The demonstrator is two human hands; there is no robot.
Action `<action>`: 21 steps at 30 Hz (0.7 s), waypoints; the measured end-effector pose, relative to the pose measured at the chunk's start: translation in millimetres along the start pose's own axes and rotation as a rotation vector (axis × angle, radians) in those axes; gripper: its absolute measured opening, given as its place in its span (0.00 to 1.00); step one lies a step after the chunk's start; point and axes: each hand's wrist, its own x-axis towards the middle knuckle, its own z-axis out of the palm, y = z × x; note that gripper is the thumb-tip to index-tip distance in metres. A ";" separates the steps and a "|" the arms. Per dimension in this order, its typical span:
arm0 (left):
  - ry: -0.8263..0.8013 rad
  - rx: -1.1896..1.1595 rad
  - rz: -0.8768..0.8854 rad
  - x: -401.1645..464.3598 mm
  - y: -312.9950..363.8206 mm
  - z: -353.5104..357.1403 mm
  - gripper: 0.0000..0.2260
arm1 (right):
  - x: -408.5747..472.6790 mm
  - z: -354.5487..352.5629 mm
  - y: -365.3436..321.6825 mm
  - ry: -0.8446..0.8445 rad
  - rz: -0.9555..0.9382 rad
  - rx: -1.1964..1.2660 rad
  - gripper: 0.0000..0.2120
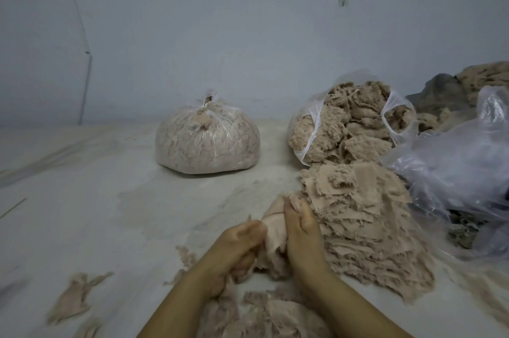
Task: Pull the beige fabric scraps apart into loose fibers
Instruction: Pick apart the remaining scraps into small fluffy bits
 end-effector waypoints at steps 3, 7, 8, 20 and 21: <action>0.061 0.054 -0.020 2.7 -4.2 -1.7 0.20 | -3.3 2.4 0.8 -0.015 -0.029 -0.027 0.09; 0.053 0.143 -0.095 6.7 -1.3 -6.0 0.19 | 2.7 -2.9 5.7 0.114 0.022 -0.004 0.11; 0.023 0.163 -0.081 7.9 -2.6 -5.0 0.22 | 4.8 -3.0 6.3 0.146 0.020 0.000 0.11; 0.119 0.474 0.176 6.5 -7.9 -5.9 0.21 | 27.2 -5.3 -7.6 0.051 -0.056 -0.159 0.14; 0.137 0.475 0.188 6.9 -9.4 -7.8 0.21 | 29.9 -6.9 -9.7 0.022 -0.060 -0.179 0.14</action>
